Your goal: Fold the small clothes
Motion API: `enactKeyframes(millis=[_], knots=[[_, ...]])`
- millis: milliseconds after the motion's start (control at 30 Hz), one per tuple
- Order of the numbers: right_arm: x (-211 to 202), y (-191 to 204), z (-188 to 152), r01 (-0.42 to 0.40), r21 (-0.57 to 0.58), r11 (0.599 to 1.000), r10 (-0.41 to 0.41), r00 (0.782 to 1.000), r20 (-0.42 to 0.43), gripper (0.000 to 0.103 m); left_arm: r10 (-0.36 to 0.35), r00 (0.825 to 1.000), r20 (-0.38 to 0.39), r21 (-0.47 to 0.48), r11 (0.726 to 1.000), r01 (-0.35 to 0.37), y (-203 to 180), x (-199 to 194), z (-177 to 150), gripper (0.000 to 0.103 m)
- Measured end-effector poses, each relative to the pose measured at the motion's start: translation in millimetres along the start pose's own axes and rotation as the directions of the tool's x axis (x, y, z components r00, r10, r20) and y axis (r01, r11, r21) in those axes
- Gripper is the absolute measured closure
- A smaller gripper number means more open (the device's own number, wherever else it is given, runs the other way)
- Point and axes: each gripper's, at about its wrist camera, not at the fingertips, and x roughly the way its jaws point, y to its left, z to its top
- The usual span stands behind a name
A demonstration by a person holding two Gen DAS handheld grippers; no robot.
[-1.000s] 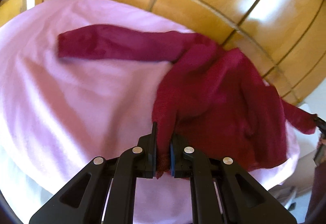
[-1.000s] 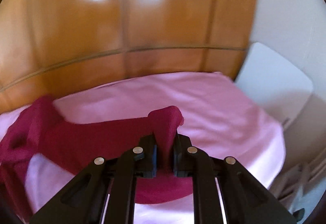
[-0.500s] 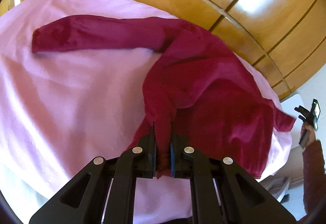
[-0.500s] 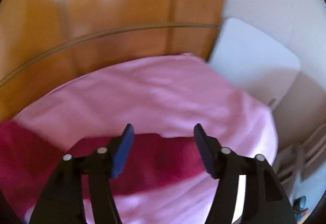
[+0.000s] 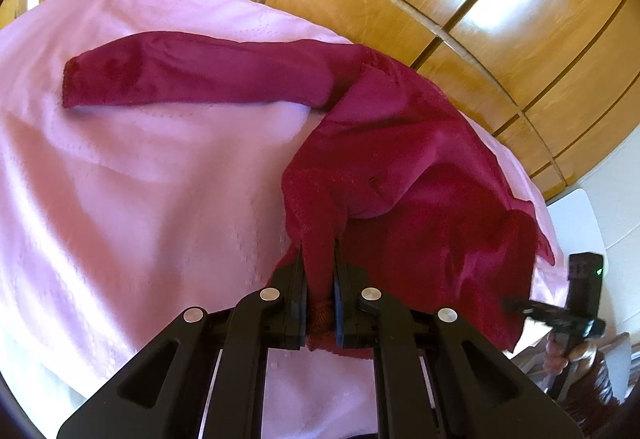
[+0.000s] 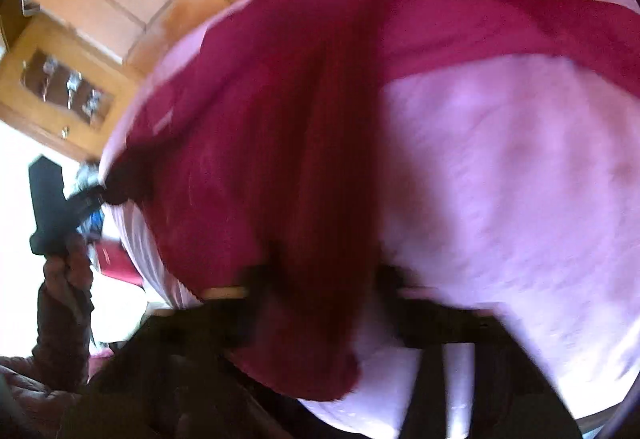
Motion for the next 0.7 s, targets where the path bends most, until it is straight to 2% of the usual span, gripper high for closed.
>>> enactKeyframes(millis=[100, 200, 300, 367, 467, 567, 700], knots=[[-16, 9, 1, 0.03, -0.06, 0.998, -0.029, 0.999, 0.027, 0.097, -0.052, 0.999, 0.007, -0.009, 0.999, 0.052, 2, -8, -2, 0.095], [-52, 8, -1, 0.052, -0.115, 0.992, -0.045, 0.997, 0.066, 0.097, -0.09, 0.996, 0.004, -0.012, 0.996, 0.09, 3, -17, -6, 0.095], [-76, 3, -14, 0.116, -0.156, 0.981, -0.105, 0.992, 0.076, 0.097, -0.122, 0.992, -0.025, 0.006, 0.992, 0.123, -2, -21, -20, 0.095], [-78, -6, -28, 0.162, -0.137, 0.977, -0.157, 0.987, 0.046, 0.097, -0.102, 0.993, -0.063, 0.037, 0.994, 0.105, -8, -16, -34, 0.095], [-60, -31, -49, 0.203, -0.084, 0.976, -0.207, 0.977, -0.049, 0.097, -0.095, 0.988, -0.126, 0.048, 0.994, 0.102, -12, -7, -50, 0.095], [-45, -41, -61, 0.201, -0.059, 0.978, -0.206, 0.973, -0.1, 0.097, -0.032, 0.984, -0.175, 0.071, 0.996, 0.046, -10, 1, -65, 0.095], [-33, -28, -65, 0.186, -0.117, 0.975, -0.201, 0.971, -0.128, 0.095, -0.004, 0.981, -0.192, 0.062, 0.998, 0.016, -2, -1, -67, 0.095]])
